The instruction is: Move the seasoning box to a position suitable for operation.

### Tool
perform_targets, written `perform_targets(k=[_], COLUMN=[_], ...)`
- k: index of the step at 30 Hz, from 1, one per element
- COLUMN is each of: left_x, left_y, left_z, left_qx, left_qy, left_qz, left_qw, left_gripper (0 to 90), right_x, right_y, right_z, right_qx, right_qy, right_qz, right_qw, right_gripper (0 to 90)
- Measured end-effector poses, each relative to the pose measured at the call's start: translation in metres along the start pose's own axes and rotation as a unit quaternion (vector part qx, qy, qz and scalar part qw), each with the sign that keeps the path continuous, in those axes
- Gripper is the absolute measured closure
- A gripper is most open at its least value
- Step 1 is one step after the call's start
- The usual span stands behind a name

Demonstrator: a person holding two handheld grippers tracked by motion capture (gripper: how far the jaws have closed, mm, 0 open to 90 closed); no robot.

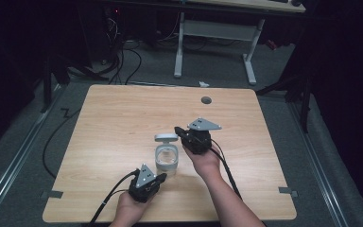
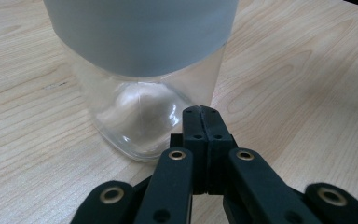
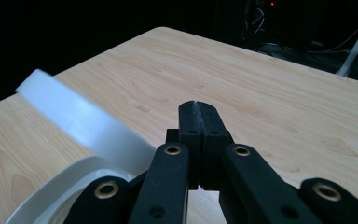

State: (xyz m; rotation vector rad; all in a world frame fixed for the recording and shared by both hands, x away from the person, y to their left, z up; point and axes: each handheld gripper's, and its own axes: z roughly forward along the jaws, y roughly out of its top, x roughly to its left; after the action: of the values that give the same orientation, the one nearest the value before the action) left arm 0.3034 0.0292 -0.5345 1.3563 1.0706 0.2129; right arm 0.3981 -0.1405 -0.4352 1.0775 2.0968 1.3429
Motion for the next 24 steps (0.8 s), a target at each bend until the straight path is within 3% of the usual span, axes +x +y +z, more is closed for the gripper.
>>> perform_targets(k=[10,16,19,24], left_x=[0.000,0.000,-0.002,0.004], left_y=[0.000,0.001,0.006,0.016], left_z=[0.000,-0.002,-0.008,-0.027], left_qx=[0.000,0.003,0.007,0.024], left_qy=[0.000,-0.004,-0.012,-0.019], left_qz=[-0.001,-0.003,-0.007,0.015], left_qw=[1.0000,1.0000,0.9999,0.9994], left_gripper=[90.0,89.8,88.7,83.9], right_x=[0.006,0.003,0.000,-0.009], right_y=[-0.018,-0.021,-0.022,-0.026], right_z=[-0.012,-0.015,-0.017,-0.022], right_qx=[0.005,0.004,0.002,0.003], right_qy=[0.004,0.002,-0.002,-0.010], right_qz=[0.002,0.004,0.006,0.015], right_qw=[1.0000,1.0000,1.0000,0.9998], right_gripper=[90.0,89.8,89.6,86.7])
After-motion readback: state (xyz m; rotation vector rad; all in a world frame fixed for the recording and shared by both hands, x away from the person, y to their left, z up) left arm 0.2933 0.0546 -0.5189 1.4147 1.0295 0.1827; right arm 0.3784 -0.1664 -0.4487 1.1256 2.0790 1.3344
